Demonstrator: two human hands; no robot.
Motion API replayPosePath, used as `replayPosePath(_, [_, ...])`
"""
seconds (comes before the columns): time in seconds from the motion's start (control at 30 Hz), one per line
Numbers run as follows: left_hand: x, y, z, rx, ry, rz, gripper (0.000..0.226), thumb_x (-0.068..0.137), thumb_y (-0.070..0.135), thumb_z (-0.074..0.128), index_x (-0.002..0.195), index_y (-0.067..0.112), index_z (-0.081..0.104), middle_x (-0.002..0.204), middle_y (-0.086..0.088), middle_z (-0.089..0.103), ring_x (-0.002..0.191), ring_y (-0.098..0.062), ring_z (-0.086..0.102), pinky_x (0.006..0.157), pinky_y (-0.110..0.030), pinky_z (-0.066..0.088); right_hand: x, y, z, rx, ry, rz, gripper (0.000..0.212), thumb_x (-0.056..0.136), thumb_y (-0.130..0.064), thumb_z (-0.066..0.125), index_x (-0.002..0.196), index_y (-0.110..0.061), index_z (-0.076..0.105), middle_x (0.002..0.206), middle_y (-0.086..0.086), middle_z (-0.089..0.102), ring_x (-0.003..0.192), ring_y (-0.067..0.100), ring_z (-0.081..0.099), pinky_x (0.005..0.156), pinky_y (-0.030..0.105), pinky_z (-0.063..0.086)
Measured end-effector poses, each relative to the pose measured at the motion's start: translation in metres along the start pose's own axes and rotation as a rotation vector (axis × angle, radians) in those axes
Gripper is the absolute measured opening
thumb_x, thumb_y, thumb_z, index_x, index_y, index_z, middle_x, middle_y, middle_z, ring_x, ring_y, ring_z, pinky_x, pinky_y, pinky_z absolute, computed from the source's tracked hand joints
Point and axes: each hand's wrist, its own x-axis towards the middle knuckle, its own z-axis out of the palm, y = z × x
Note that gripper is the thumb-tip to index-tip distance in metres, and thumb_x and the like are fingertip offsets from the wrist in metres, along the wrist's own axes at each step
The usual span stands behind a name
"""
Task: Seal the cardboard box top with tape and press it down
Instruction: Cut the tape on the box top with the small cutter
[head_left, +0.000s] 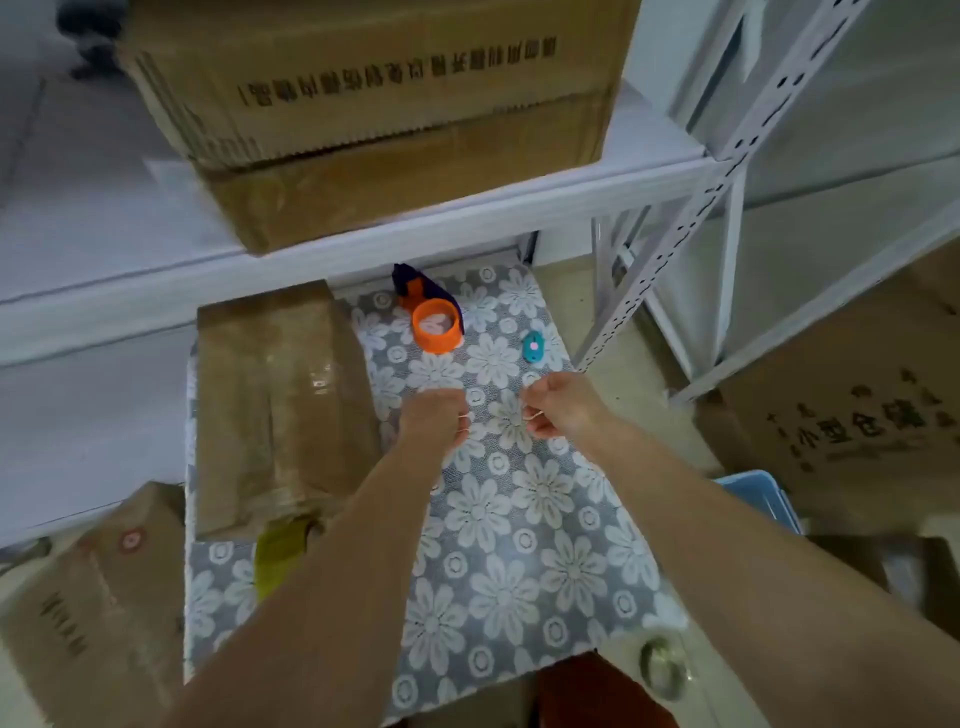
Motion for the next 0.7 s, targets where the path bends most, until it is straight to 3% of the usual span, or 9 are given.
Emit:
replayPosePath(0.07, [0.014, -0.005, 0.007, 0.016, 0.022, 0.051, 0.032, 0.094, 0.001, 0.046, 0.064, 0.014, 0.048, 0.057, -0.001, 0.05, 0.051, -0.011, 0.048, 0.055, -0.023, 0.041, 0.021, 0.006, 0.002, -0.055, 0.059, -0.037, 0.016, 0.092, -0.007, 0.057, 0.076, -0.007, 0.054, 0.071, 0.009, 0.057, 0.056, 0.016, 0.056, 0.061, 0.03, 0.054])
replayPosePath(0.17, [0.049, -0.016, 0.011, -0.028, 0.069, 0.105, 0.029, 0.097, 0.005, 0.038, 0.07, 0.017, 0.046, 0.068, -0.005, 0.045, 0.052, -0.012, 0.049, 0.05, -0.02, 0.041, 0.065, 0.017, 0.009, -0.16, 0.18, -0.117, 0.006, 0.091, -0.012, 0.055, 0.089, -0.007, 0.057, 0.086, 0.008, 0.059, 0.074, 0.021, 0.057, 0.065, 0.032, 0.048])
replayPosePath(0.2, [0.058, -0.02, 0.014, 0.028, 0.109, 0.141, 0.027, 0.098, 0.006, 0.033, 0.075, 0.015, 0.046, 0.071, -0.008, 0.043, 0.053, -0.014, 0.05, 0.05, -0.02, 0.041, 0.076, 0.02, 0.012, -0.223, 0.243, -0.135, 0.012, 0.09, -0.015, 0.055, 0.098, -0.006, 0.057, 0.093, 0.009, 0.061, 0.082, 0.024, 0.059, 0.069, 0.034, 0.049])
replayPosePath(0.27, [0.08, -0.03, 0.023, 0.047, 0.149, 0.249, 0.022, 0.096, 0.007, 0.033, 0.099, 0.012, 0.054, 0.088, -0.019, 0.055, 0.077, -0.026, 0.06, 0.068, -0.028, 0.049, 0.102, 0.027, 0.018, -0.293, 0.349, -0.172, 0.03, 0.088, -0.02, 0.056, 0.115, -0.006, 0.055, 0.112, 0.013, 0.06, 0.097, 0.03, 0.061, 0.082, 0.041, 0.053])
replayPosePath(0.33, [0.102, -0.04, 0.031, -0.03, 0.237, 0.351, 0.032, 0.092, 0.007, 0.041, 0.119, 0.015, 0.056, 0.115, -0.021, 0.061, 0.102, -0.037, 0.061, 0.088, -0.043, 0.052, 0.123, 0.032, 0.024, -0.343, 0.442, -0.23, 0.04, 0.09, -0.021, 0.056, 0.128, -0.008, 0.051, 0.126, 0.018, 0.049, 0.11, 0.034, 0.055, 0.092, 0.045, 0.049])
replayPosePath(0.43, [0.116, -0.042, 0.04, 0.009, 0.297, 0.537, 0.031, 0.091, 0.015, 0.044, 0.119, 0.024, 0.055, 0.114, -0.01, 0.065, 0.095, -0.03, 0.064, 0.083, -0.041, 0.054, 0.151, 0.038, 0.028, -0.426, 0.566, -0.329, 0.046, 0.093, -0.024, 0.053, 0.136, -0.01, 0.045, 0.132, 0.02, 0.042, 0.123, 0.035, 0.041, 0.102, 0.041, 0.039])
replayPosePath(0.53, [0.129, -0.041, 0.042, -0.002, 0.279, 0.613, 0.033, 0.091, 0.017, 0.043, 0.122, 0.025, 0.052, 0.11, -0.007, 0.065, 0.087, -0.027, 0.063, 0.074, -0.036, 0.051, 0.17, 0.043, 0.033, -0.476, 0.638, -0.359, 0.05, 0.093, -0.024, 0.055, 0.139, -0.009, 0.04, 0.135, 0.02, 0.043, 0.126, 0.035, 0.039, 0.104, 0.042, 0.036])
replayPosePath(0.7, [0.143, -0.055, 0.032, 0.047, 0.281, 0.678, 0.038, 0.083, 0.023, 0.046, 0.12, 0.03, 0.05, 0.107, -0.001, 0.065, 0.102, -0.032, 0.064, 0.091, -0.05, 0.051, 0.184, 0.054, 0.037, -0.516, 0.729, -0.428, 0.042, 0.09, -0.003, 0.054, 0.132, -0.003, 0.047, 0.13, 0.02, 0.05, 0.121, 0.035, 0.047, 0.095, 0.04, 0.041])
